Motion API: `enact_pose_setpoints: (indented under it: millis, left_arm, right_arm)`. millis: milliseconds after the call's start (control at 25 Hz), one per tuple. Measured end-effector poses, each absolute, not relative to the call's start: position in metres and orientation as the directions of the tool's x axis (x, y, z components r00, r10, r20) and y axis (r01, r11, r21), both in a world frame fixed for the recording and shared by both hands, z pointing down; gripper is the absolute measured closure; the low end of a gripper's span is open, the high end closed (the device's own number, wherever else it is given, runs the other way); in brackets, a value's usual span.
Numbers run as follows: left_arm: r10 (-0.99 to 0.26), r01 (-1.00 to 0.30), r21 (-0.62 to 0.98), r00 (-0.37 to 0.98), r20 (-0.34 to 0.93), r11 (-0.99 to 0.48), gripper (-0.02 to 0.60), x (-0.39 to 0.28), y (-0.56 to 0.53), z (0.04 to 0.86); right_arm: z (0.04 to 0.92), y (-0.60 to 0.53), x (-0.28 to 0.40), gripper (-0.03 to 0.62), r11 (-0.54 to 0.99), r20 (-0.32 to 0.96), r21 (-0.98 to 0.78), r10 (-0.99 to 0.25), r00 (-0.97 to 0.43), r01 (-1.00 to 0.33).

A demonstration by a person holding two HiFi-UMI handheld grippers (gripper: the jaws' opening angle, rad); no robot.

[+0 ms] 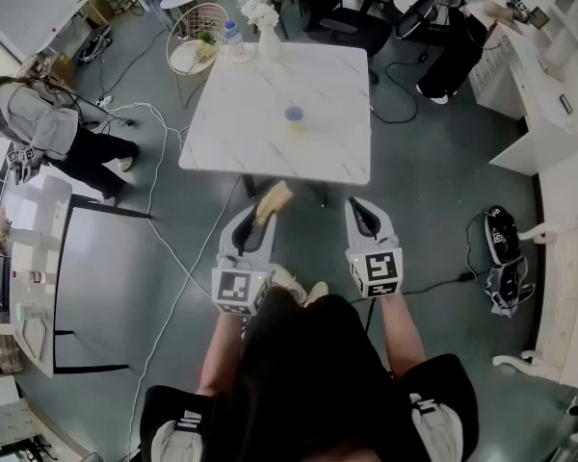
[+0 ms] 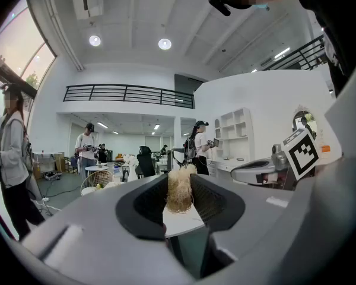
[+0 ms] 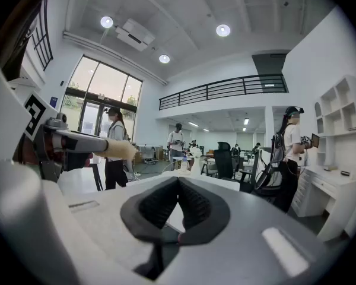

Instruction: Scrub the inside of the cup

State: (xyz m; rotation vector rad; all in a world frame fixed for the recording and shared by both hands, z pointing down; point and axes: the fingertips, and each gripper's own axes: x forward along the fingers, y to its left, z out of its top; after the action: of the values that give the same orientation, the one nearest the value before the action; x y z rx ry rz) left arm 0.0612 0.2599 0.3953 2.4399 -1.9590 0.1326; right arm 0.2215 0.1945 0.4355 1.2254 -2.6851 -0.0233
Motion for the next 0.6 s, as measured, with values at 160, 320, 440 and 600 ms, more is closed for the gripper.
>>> enact_pose_setpoints:
  millis: [160,320,440,600]
  left_arm:
    - [-0.974,-0.975,-0.039,0.215,0.073,-0.218,0.457,0.0604,0.2622,0.3979]
    - [-0.975,-0.975,-0.05,0.212,0.07,-0.215,0.456,0.0596,0.263,0.3968]
    - [-0.976,-0.976,-0.046,0.209,0.068,-0.212,0.456,0.0614,0.2619,0.3954]
    - [-0.974,-0.974,-0.053,0.214,0.077,-0.219,0.456,0.0636,0.2608,0.3962]
  right_arm:
    - [0.4355,0.1968,0.2206,0.591,0.657,0.161,0.087,-0.751,-0.64,-0.749]
    - [0.4331,0.1967,0.2201,0.591,0.645,0.149,0.076,-0.761,-0.631,-0.76]
    - [0.436,0.1956,0.2204,0.591,0.641,0.154,0.076,-0.764,-0.627,-0.763]
    - [0.4406,0.1936,0.2208,0.591,0.644,0.166,0.067,-0.76,-0.628,-0.762]
